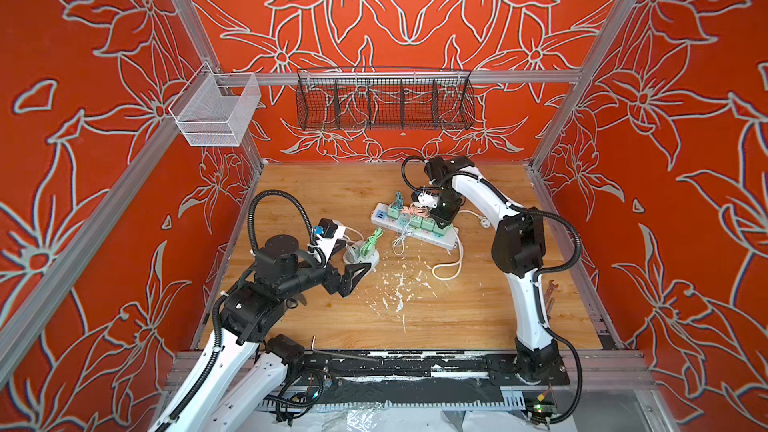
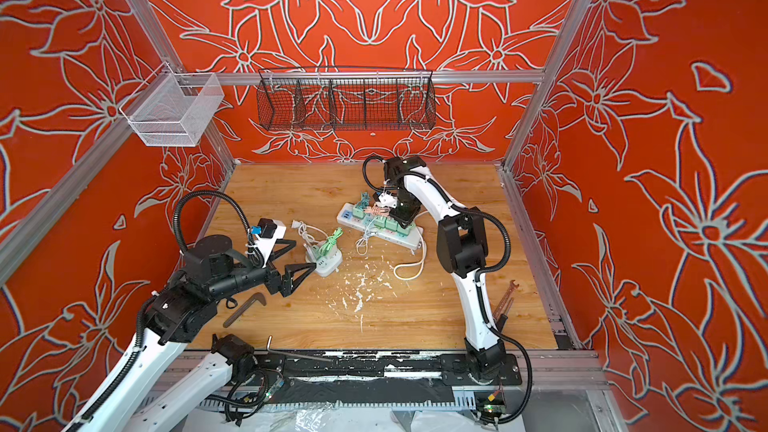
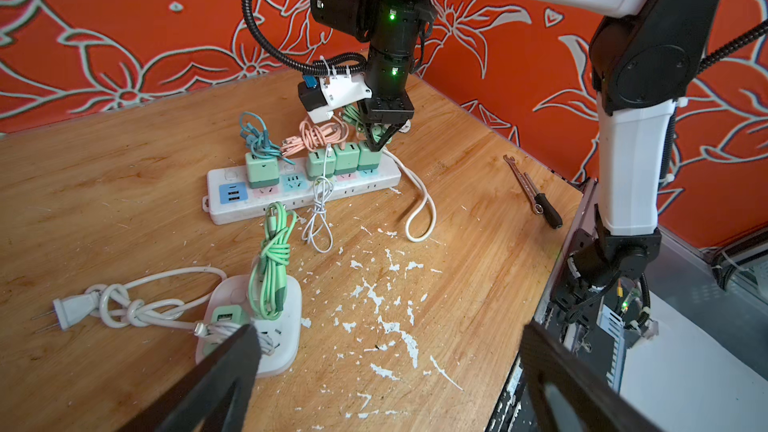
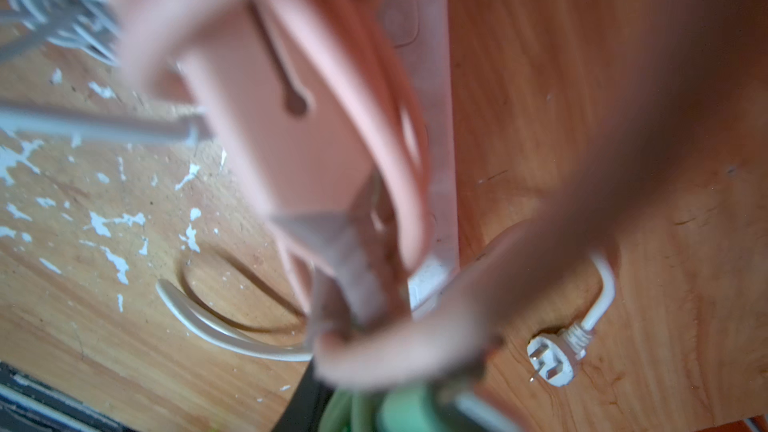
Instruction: Insert the plug
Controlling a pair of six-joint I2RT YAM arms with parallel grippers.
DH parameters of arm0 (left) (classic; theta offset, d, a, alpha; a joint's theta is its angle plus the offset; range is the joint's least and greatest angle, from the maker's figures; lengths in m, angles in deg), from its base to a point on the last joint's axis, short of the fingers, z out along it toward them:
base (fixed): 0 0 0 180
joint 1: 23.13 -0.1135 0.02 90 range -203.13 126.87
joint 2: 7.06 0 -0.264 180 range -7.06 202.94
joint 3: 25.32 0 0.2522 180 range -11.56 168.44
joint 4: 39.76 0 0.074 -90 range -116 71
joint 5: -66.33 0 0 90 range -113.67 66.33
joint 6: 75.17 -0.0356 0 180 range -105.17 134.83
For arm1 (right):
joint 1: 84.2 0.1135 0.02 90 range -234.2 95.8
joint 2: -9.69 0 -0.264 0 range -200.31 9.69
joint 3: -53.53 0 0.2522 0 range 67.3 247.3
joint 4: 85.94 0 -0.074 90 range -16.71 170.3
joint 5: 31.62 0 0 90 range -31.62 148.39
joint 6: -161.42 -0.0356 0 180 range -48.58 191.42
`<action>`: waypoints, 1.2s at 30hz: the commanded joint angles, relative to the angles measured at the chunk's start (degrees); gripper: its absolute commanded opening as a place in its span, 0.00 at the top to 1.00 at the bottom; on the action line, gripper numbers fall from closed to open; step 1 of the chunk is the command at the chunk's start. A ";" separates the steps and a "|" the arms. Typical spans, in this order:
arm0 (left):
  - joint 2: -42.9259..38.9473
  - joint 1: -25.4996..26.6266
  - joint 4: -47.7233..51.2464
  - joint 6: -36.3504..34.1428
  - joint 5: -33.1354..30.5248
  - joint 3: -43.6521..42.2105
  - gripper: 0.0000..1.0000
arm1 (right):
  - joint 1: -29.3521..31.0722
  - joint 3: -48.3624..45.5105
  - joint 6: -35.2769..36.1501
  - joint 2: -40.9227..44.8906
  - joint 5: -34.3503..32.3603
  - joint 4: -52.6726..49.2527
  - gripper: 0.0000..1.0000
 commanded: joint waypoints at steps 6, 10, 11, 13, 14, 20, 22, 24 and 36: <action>0.01 -0.60 -1.06 -0.10 -0.53 -0.97 0.03 | -0.21 0.20 0.44 5.89 4.44 1.49 0.46; -0.24 -0.60 -0.87 -0.10 -1.25 -1.08 0.03 | -0.26 -1.41 0.53 8.07 3.23 2.10 0.42; -0.40 -0.60 -0.79 -0.03 -1.62 -1.15 0.03 | -0.27 -1.96 0.55 8.78 2.93 2.49 0.41; -0.63 -0.60 -0.87 0.23 -2.88 -1.15 0.03 | -0.26 -3.77 0.36 10.89 2.90 3.90 0.39; -0.62 -0.60 -0.96 0.25 -3.26 -1.19 0.03 | -0.33 -4.76 0.29 12.09 2.94 4.60 0.37; 0.94 -0.60 -1.23 0.87 -13.66 -1.11 0.03 | -0.98 -14.47 -2.66 20.68 1.33 12.97 0.02; 1.96 -0.64 -1.71 0.69 -18.62 -0.91 0.03 | -1.35 -18.77 -4.15 24.01 0.17 17.30 0.03; 3.34 -0.60 -2.66 0.77 -23.80 -0.71 0.03 | -1.88 -23.65 -6.27 27.30 -1.58 21.42 0.03; 18.93 -7.37 -21.26 4.64 -47.67 -5.84 0.03 | -11.13 -49.11 -23.54 40.59 -11.65 42.44 0.02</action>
